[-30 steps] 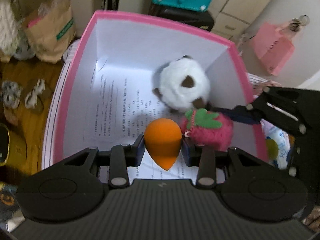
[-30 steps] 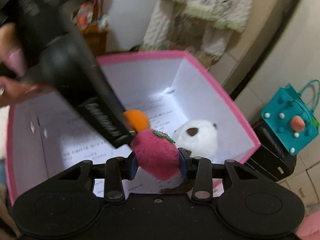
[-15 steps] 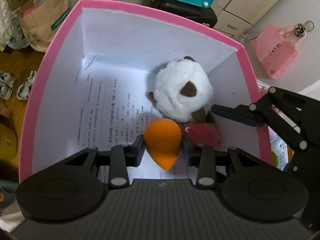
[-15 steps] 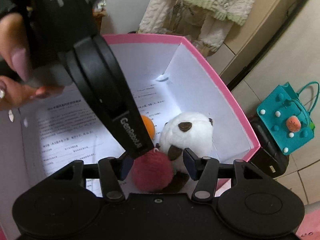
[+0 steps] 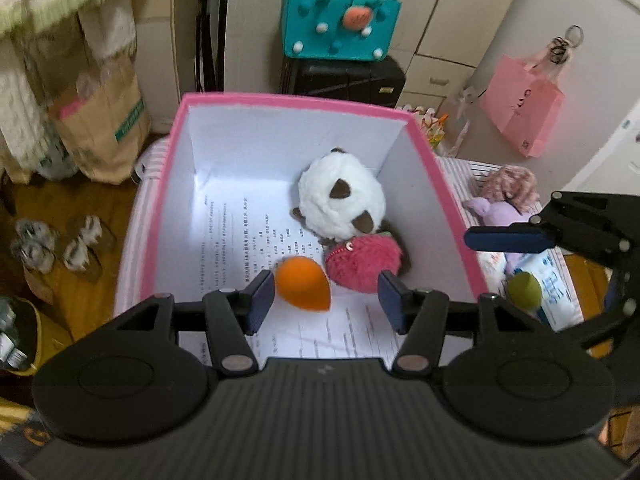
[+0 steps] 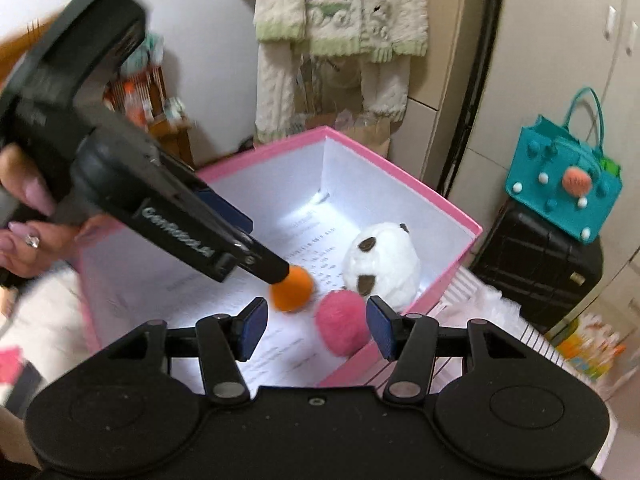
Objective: Organize soft objects
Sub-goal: 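Open both tools to release the sponge and ball in the box, then move both tools back toward the remaining items on the table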
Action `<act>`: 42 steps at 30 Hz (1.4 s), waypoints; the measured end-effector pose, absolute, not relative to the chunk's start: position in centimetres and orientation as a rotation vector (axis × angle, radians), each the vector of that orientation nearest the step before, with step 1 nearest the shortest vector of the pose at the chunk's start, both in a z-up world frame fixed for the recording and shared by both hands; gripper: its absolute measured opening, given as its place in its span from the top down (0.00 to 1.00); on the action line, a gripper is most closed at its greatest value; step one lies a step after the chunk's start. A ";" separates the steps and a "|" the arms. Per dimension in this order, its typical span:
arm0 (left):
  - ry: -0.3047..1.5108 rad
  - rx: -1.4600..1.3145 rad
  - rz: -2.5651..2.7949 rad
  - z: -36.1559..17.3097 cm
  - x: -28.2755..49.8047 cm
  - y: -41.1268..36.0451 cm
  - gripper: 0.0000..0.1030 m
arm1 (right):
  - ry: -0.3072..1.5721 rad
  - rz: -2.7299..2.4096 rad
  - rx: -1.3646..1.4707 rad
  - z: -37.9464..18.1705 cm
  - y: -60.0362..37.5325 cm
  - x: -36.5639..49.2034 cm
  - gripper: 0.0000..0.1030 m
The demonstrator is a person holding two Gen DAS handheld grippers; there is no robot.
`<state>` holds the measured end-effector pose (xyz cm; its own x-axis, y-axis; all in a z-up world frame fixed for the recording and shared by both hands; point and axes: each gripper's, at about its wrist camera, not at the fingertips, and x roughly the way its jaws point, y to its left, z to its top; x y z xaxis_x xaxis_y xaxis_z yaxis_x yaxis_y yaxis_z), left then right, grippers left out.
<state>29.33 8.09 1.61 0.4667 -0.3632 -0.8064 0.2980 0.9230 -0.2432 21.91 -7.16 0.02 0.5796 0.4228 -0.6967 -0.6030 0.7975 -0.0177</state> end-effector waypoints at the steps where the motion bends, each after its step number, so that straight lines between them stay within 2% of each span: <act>1: 0.992 -0.058 -0.408 2.2 28.8 8.3 0.44 | 0.734 0.616 -0.247 0.4 -7.6 21.1 0.42; 18: 0.796 0.162 -0.480 10.2 15.6 6.5 0.30 | 0.649 0.648 -0.130 4.6 -12.2 11.9 0.42; 32: 0.782 0.275 -0.543 10.0 9.2 2.5 0.28 | 0.644 0.586 -0.167 4.1 -16.6 5.0 0.41; 42: 0.819 0.324 -0.620 7.8 7.3 -0.6 0.28 | 0.646 0.552 -0.155 1.2 -19.5 1.7 0.36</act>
